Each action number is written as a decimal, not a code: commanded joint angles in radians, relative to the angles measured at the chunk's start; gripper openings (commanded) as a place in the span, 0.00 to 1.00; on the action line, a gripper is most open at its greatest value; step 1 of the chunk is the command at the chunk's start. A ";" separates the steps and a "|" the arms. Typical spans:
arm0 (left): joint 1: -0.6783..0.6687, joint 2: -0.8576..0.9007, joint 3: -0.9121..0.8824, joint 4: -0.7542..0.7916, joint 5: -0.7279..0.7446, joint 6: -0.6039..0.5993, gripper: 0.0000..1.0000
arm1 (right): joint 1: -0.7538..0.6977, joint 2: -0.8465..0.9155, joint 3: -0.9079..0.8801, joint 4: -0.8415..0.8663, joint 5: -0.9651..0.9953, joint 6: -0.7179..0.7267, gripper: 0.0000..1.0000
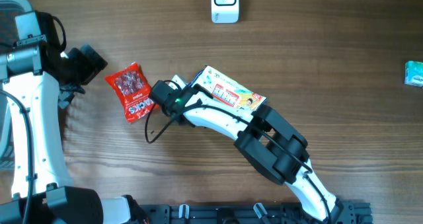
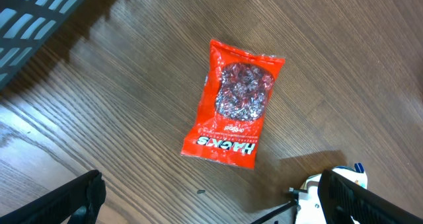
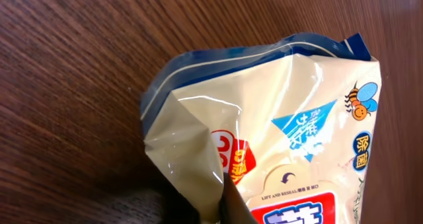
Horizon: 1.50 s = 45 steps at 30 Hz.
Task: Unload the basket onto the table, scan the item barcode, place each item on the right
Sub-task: 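Lift the cream bag off the red bag, then carry the cream bag toward the scanner and hold it near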
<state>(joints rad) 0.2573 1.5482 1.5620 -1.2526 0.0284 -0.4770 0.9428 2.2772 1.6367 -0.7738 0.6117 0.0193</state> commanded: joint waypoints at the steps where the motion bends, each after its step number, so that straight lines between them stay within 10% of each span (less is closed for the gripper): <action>1: 0.003 0.002 0.001 0.000 0.008 -0.006 1.00 | -0.007 0.035 0.039 -0.061 -0.032 0.072 0.04; 8: 0.003 0.002 0.001 0.000 0.008 -0.006 1.00 | -0.016 -0.104 0.240 -0.238 -0.147 0.147 0.04; 23: 0.003 0.002 0.001 0.000 0.008 -0.006 1.00 | -0.377 -0.304 0.095 -0.212 -1.553 0.102 0.04; 33: 0.003 0.002 0.001 0.000 0.008 -0.006 1.00 | -0.767 -0.304 -0.355 0.249 -1.572 0.362 0.04; 34: 0.003 0.002 0.001 0.000 0.008 -0.006 1.00 | -0.835 -0.304 -0.355 0.225 -1.502 0.323 0.56; 45: 0.003 0.002 0.001 0.000 0.008 -0.006 1.00 | -1.016 -0.344 -0.158 -0.339 -1.057 0.074 1.00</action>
<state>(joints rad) 0.2573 1.5482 1.5620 -1.2533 0.0284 -0.4770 -0.0795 1.9713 1.4132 -1.0409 -0.5072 0.2077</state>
